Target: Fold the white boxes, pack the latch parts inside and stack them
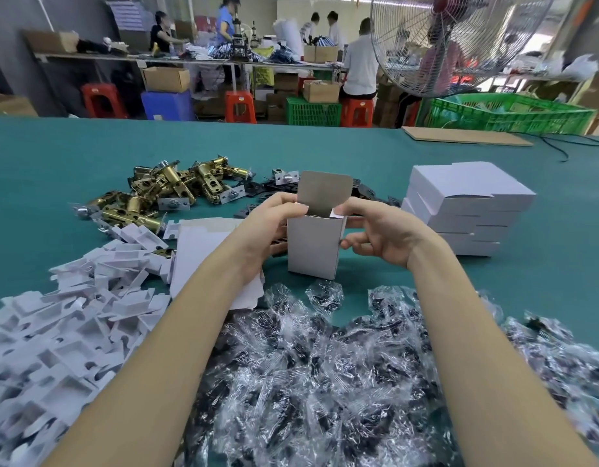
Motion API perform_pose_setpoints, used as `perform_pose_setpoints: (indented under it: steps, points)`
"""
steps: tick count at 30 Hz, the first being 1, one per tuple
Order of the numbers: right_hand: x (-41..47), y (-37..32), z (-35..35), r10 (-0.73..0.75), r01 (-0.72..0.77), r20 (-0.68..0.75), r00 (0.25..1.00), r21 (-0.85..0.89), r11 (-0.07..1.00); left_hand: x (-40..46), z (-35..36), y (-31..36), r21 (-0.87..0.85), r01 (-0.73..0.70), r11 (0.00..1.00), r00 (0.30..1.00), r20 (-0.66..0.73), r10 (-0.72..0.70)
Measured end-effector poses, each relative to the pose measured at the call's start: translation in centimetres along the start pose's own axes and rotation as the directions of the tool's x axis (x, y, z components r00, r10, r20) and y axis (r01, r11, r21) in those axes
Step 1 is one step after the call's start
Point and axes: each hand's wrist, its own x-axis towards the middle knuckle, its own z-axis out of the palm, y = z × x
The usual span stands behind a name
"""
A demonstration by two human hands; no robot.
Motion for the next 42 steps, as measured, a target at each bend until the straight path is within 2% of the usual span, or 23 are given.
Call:
perform_pose_setpoints:
  steps: [5, 8, 13, 15, 17, 20, 24, 34, 39, 42]
  points:
    - [0.5, -0.1, 0.2, -0.118, 0.117, 0.013, 0.993, 0.05, 0.992, 0.1, 0.6, 0.9, -0.157, -0.079, 0.984, 0.995, -0.074, 0.068]
    - [0.5, -0.1, 0.3, -0.161, 0.161, -0.009, 0.987, 0.121, 0.979, 0.0, 0.8, 1.2, -0.221, -0.075, 0.972, 0.993, -0.1, 0.054]
    - [0.8, 0.2, 0.6, -0.254, 0.267, -0.1, 0.962, 0.152, 0.952, -0.4, 1.0, 1.2, -0.06, -0.123, 0.991, 0.985, -0.125, 0.115]
    - [0.9, 0.3, 0.7, -0.271, 0.286, -0.111, 0.956, 0.143, 0.948, -0.5, 0.9, 1.3, -0.005, -0.12, 0.993, 0.99, -0.07, 0.12]
    - [0.8, 0.4, 0.6, -0.289, 0.299, -0.091, 0.953, 0.133, 0.945, -0.4, 0.5, 1.5, 0.017, -0.129, 0.992, 0.991, -0.044, 0.129]
    - [0.5, 0.5, 0.0, -0.316, 0.317, -0.027, 0.948, 0.1, 0.943, -0.3, 0.0, 1.6, 0.063, -0.2, 0.978, 0.975, -0.082, 0.205]
    - [0.4, 0.6, -0.7, -0.312, 0.308, 0.015, 0.95, 0.121, 0.944, -0.4, -0.6, 1.7, 0.151, -0.28, 0.948, 0.955, -0.053, 0.291]
    - [0.5, 0.5, 0.1, -0.409, 0.407, 0.0, 0.913, 0.091, 0.909, -0.5, -1.3, 2.0, 0.171, -0.301, 0.938, 0.952, -0.004, 0.306]
    - [0.3, 0.5, -0.7, -0.361, 0.358, 0.117, 0.925, 0.045, 0.933, -0.8, -1.8, 1.7, 0.129, -0.296, 0.946, 0.955, 0.01, 0.297]
    - [0.1, 0.5, -1.1, -0.361, 0.363, 0.134, 0.923, 0.01, 0.932, -0.7, -1.7, 1.7, 0.146, -0.311, 0.939, 0.95, 0.009, 0.313]
